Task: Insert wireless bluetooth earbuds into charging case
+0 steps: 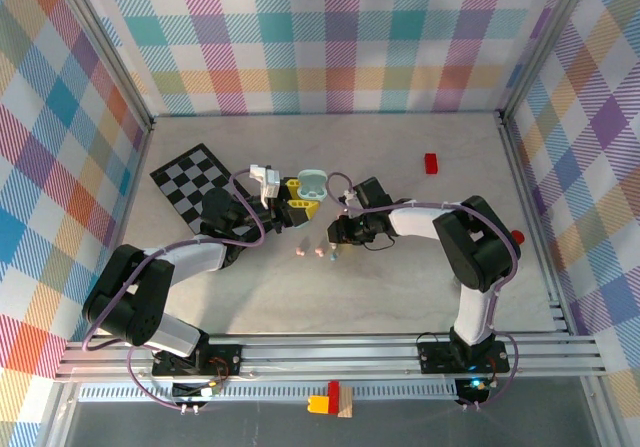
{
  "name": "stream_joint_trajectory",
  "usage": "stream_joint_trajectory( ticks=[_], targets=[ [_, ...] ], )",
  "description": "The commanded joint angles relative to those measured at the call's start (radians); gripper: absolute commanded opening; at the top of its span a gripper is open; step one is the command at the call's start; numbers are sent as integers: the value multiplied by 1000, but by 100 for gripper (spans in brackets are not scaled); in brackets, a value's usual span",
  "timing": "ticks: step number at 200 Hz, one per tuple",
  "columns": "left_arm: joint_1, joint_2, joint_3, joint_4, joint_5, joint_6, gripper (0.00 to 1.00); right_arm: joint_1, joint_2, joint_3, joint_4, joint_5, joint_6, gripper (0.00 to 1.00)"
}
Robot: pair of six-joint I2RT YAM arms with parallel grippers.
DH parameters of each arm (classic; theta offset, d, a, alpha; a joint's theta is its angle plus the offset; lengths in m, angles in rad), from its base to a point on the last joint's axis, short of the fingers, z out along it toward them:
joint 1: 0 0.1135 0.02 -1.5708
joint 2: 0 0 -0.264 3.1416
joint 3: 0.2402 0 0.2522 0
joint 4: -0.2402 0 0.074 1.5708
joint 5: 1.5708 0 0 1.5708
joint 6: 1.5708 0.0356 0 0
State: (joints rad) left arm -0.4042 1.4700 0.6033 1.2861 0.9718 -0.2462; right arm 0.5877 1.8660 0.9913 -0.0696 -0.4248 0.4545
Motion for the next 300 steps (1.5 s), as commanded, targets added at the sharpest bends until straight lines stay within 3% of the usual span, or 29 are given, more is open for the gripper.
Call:
stream_joint_trajectory(
  ticks=[1,91,133,191,226,267,300],
  targets=[
    [5,-20,9,53,21,-4,41,13,-3,-13,-45,-6,-26,27],
    [5,-26,-3,52,8,12,41,29,11,16,-70,46,-27,19],
    [5,-25,-20,52,-32,44,41,31,-72,-23,-68,149,2,18],
    [5,-8,-52,48,-189,143,41,31,-298,-116,-133,454,150,18],
    [-4,5,-71,42,-302,210,41,29,-401,-102,-275,616,225,19],
    [-36,61,-88,36,-421,298,41,31,-497,-70,-356,652,218,19],
    [-87,137,-82,36,-487,401,41,38,-561,-24,-385,607,172,19]
  ],
)
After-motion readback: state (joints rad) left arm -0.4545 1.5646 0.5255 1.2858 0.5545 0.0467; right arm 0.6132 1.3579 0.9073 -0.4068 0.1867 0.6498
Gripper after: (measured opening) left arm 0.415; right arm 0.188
